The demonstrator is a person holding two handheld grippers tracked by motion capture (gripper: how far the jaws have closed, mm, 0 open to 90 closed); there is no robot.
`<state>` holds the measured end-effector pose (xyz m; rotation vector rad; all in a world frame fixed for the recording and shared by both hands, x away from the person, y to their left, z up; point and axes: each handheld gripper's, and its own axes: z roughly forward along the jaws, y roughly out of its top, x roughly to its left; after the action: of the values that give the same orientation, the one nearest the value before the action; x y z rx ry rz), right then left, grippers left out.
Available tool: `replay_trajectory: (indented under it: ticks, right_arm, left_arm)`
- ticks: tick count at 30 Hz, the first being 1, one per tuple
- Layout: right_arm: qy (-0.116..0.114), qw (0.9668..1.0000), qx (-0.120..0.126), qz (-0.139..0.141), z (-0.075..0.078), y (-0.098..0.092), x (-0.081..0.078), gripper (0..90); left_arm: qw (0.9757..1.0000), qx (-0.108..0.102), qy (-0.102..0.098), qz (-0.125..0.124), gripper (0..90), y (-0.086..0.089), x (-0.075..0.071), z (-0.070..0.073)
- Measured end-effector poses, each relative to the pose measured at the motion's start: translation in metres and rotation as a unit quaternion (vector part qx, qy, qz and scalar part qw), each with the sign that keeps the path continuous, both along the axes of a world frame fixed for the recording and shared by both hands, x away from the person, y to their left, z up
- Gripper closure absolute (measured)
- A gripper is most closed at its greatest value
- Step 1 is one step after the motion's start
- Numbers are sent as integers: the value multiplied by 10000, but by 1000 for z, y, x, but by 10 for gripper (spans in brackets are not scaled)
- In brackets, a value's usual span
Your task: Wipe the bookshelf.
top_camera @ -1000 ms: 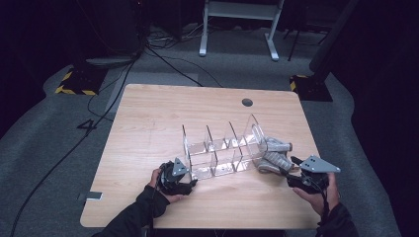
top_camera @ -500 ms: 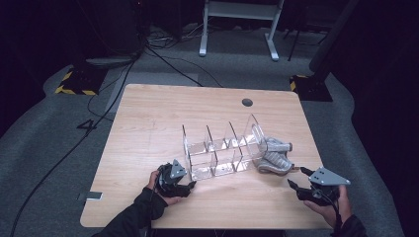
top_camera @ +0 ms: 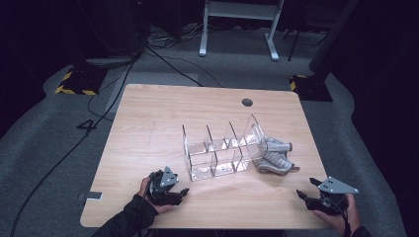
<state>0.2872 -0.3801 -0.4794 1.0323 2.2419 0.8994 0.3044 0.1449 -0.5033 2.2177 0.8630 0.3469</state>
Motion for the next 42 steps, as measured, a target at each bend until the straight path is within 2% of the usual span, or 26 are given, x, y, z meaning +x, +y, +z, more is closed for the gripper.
replay_trajectory:
  ticks: [2, 7, 9, 12, 15, 21, 24, 28, 42]
  right_arm:
    - [29, 10000, 19, -14, -1, -1, -1, 307]
    - [257, 9992, 251, -196, -21, -10, -7, 281]
    - [256, 9983, 474, -241, -24, -14, -10, 277]
    - [306, 9968, 674, -304, -27, -20, -11, 267]
    - [283, 9962, 767, -304, -28, -22, -11, 275]
    - [354, 9958, 774, -336, -27, -22, -8, 285]
    - [499, 9960, 694, -253, -25, -20, 1, 284]
    - [489, 9963, 693, -141, -25, -18, 12, 280]
    - [462, 9963, 695, -222, -25, -18, 12, 280]
  left_arm:
    - [10000, 3, -11, 13, 333, 2, -3, 0]
    - [10000, 2, -7, 65, 329, 7, -7, 0]
    - [10000, -12, 2, 73, 327, 7, -8, 0]
    - [10000, 6, 16, 25, 313, 6, -7, 0]
    - [10000, 10, 18, 25, 312, 6, -7, 0]
    - [10000, 7, 26, 6, 304, 6, -7, 0]
    - [10000, 14, 18, -18, 295, 6, -6, 0]
    - [10000, 14, 19, -25, 290, 5, -6, 0]
    - [9999, 19, 29, -112, 284, 6, -5, 0]
